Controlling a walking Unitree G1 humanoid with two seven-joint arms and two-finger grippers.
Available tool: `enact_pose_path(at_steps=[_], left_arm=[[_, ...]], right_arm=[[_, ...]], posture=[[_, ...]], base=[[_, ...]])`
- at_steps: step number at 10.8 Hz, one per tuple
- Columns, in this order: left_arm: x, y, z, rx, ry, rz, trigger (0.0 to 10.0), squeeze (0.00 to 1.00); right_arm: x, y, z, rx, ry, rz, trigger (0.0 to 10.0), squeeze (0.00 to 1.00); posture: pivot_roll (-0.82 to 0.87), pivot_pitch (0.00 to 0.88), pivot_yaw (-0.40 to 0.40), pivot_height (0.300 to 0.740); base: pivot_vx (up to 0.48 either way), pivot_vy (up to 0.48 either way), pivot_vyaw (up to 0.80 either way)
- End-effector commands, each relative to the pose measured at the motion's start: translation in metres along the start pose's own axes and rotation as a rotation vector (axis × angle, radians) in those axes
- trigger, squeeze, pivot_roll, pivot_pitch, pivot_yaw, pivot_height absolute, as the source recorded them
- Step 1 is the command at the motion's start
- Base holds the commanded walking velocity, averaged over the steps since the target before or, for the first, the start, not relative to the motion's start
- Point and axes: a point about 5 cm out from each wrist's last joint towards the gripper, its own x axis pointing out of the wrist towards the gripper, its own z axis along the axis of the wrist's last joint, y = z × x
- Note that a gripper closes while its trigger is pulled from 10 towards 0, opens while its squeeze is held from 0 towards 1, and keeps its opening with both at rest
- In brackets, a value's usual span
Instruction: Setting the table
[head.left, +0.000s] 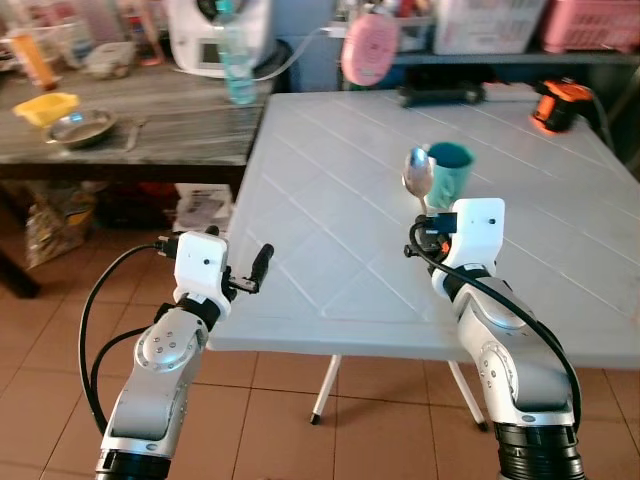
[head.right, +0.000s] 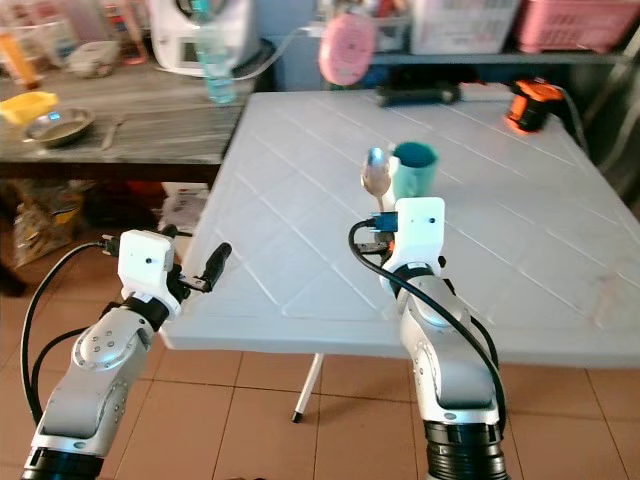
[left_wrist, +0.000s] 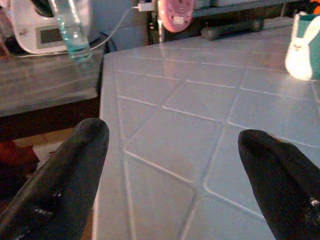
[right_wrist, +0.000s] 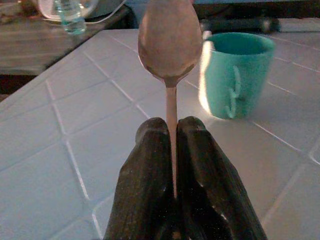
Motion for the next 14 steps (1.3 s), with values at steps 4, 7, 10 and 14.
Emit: enact_pose_path(at_steps=[4,7,10,14], left_arm=[[-0.0015,0.0013,-0.0041,0.008,0.014,0.005,10.0,0.0],[-0.0007,0.0017,-0.0069,0.004,0.028,0.003,10.0,0.0],[-0.0012,0.0021,-0.0076,0.001,0.03,0.004,10.0,0.0],[-0.0015,-0.0002,-0.0083,0.001,0.032,-0.005,10.0,0.0]], right_arm=[[0.0017,0.0001,0.0003,-0.007,-0.006,-0.003,10.0,0.0],[0.0023,-0.0001,-0.0011,-0.004,-0.002,-0.009,10.0,0.0],[0.0048,-0.0027,-0.001,-0.02,0.0,-0.02,10.0,0.0],[0.0036,-0.0078,-0.003,-0.024,0.002,-0.051,10.0,0.0]], posture=[[0.01,0.047,0.052,0.74],[0.01,0.043,0.053,0.74],[0.02,0.041,0.051,0.74],[0.01,0.049,0.052,0.74]], base=[[0.0,0.0,-0.48],[0.0,0.286,-0.13],[0.0,0.477,0.0],[0.0,0.48,0.0]])
